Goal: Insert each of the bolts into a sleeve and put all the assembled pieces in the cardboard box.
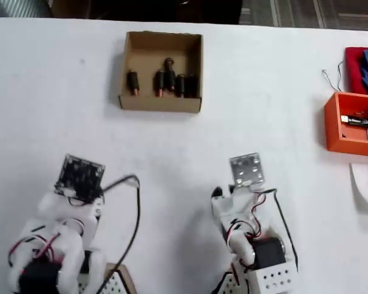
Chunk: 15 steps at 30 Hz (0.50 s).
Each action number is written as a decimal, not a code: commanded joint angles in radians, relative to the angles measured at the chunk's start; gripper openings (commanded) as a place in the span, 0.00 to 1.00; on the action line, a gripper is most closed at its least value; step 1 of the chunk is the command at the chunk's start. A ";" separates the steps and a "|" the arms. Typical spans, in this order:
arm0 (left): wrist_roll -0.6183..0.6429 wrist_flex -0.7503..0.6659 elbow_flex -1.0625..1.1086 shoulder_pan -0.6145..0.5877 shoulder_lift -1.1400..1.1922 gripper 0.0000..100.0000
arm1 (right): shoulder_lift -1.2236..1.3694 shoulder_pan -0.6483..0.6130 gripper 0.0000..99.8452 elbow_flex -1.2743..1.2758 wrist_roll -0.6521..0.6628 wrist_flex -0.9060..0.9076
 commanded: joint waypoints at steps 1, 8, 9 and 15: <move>0.009 -0.103 0.197 0.003 -0.077 0.07 | -0.004 0.015 0.08 0.023 0.028 -0.007; 0.269 -0.244 0.423 0.012 -0.061 0.07 | -0.004 0.016 0.08 0.021 0.025 0.117; 0.298 -0.241 0.440 0.012 -0.061 0.07 | -0.004 0.018 0.08 0.021 0.011 0.133; 0.310 -0.199 0.533 0.011 -0.061 0.07 | -0.004 0.223 0.08 0.021 -0.199 0.145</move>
